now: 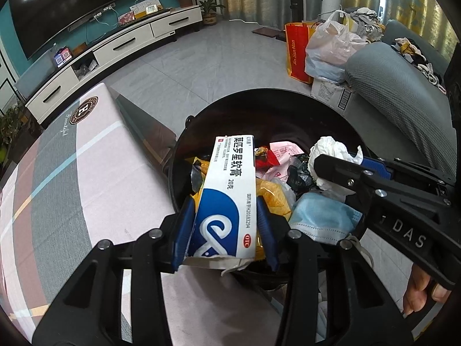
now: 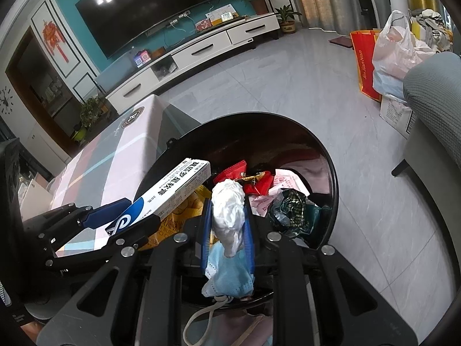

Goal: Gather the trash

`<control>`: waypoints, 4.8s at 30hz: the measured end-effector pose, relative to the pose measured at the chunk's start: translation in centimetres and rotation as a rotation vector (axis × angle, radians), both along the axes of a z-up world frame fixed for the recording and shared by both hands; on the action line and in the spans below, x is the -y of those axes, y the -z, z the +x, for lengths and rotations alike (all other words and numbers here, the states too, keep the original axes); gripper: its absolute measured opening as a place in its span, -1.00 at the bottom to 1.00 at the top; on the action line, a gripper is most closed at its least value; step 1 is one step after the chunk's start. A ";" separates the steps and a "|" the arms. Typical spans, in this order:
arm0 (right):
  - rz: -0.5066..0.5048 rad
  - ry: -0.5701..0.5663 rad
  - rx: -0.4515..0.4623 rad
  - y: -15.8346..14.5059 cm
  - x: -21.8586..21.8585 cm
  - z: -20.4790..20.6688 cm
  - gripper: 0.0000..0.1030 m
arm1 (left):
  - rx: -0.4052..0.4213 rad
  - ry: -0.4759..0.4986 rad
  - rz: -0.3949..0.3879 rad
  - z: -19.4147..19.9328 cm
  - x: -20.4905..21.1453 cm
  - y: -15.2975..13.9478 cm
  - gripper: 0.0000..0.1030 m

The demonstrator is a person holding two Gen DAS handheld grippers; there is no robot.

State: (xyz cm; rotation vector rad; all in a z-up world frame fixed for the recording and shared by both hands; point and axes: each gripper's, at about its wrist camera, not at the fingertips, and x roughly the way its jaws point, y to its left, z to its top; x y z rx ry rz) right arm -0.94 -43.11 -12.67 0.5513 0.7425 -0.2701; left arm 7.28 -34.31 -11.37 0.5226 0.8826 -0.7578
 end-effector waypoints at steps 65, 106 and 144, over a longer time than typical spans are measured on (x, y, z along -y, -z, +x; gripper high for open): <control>0.019 0.017 -0.003 -0.3 0.3 -0.7 -0.36 | -0.003 -0.016 -0.008 0.1 -0.4 -0.1 0.20; -0.137 0.039 -0.113 -7.6 -6.4 -6.2 0.93 | 0.051 -0.220 -0.123 -2.8 -11.5 -9.4 0.94; -0.242 0.027 -0.092 -12.8 -10.7 -9.3 0.93 | 0.090 -0.281 -0.092 -7.1 -15.5 -15.3 0.94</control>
